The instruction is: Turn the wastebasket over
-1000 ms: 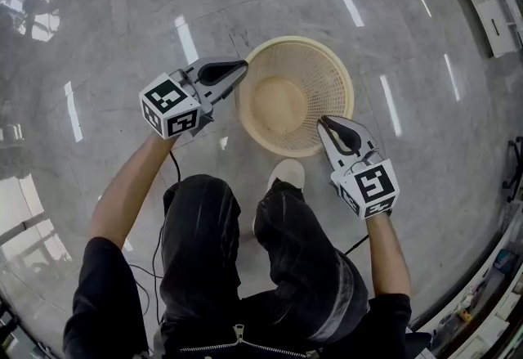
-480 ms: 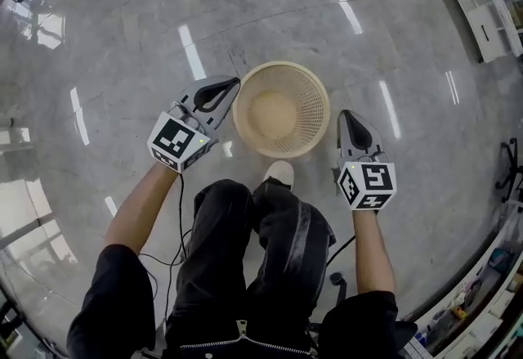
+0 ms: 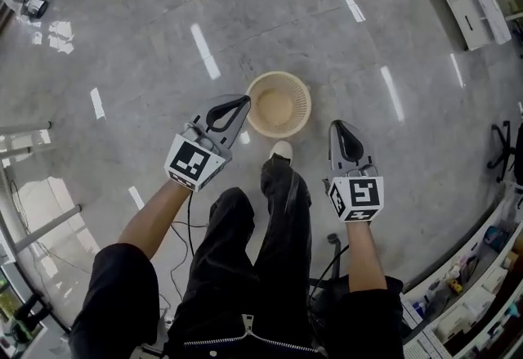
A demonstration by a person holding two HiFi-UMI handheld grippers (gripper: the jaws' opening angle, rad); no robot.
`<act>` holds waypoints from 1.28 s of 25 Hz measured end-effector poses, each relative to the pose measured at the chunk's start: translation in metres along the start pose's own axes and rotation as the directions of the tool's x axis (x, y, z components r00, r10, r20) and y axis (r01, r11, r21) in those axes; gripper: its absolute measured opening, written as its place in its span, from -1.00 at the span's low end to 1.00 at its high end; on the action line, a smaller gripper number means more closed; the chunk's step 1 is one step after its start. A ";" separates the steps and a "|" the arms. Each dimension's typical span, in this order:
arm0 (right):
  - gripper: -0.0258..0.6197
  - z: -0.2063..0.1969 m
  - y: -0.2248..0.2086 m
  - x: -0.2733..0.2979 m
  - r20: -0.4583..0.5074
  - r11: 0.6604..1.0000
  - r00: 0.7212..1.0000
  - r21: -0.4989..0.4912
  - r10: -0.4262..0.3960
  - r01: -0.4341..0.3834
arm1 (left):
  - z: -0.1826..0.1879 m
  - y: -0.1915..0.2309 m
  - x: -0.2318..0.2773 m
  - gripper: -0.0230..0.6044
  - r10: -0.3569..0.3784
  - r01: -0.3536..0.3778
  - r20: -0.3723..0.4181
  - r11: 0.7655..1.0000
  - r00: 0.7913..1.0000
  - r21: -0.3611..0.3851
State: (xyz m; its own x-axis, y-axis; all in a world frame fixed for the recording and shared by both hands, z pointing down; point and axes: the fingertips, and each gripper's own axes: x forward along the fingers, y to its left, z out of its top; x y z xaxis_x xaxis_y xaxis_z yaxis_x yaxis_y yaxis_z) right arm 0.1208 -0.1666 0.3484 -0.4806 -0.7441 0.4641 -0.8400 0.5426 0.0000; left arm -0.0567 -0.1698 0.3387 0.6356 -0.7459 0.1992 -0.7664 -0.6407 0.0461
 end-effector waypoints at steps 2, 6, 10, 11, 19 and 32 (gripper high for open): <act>-0.88 0.043 0.016 -0.031 0.017 1.000 1.000 0.013 -0.025 0.025 | 0.043 -0.013 -0.018 -0.92 0.007 -0.006 -0.032 0.999 0.999 0.046; -0.88 0.107 0.051 -0.091 0.052 0.994 0.996 0.085 -0.077 0.073 | 0.112 -0.030 -0.067 -0.92 0.084 -0.082 -0.065 0.996 0.994 0.032; -0.88 0.159 0.080 -0.149 0.108 0.987 0.985 0.102 -0.135 0.124 | 0.172 -0.064 -0.109 -0.92 0.115 -0.117 -0.052 0.993 0.992 -0.028; -0.88 0.170 0.086 -0.158 0.117 0.986 0.982 0.099 -0.147 0.135 | 0.183 -0.068 -0.116 -0.92 0.119 -0.120 -0.051 0.992 0.992 -0.037; -0.89 0.214 0.117 -0.213 0.174 0.979 0.965 0.087 -0.197 0.184 | 0.234 -0.090 -0.163 -0.92 0.151 -0.151 0.000 0.987 0.989 -0.063; -0.89 0.227 0.127 -0.263 0.159 0.980 0.968 0.087 -0.193 0.181 | 0.274 -0.126 -0.197 -0.92 0.141 -0.139 0.055 0.989 0.988 -0.044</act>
State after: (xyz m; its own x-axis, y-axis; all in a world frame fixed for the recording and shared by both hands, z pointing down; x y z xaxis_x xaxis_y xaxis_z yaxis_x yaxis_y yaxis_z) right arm 0.0831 0.0096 0.0252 -0.3431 -0.8872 0.3085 -0.9318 0.3629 0.0073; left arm -0.0595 0.0079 0.0256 0.5252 -0.8377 0.1497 -0.8505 -0.5224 0.0610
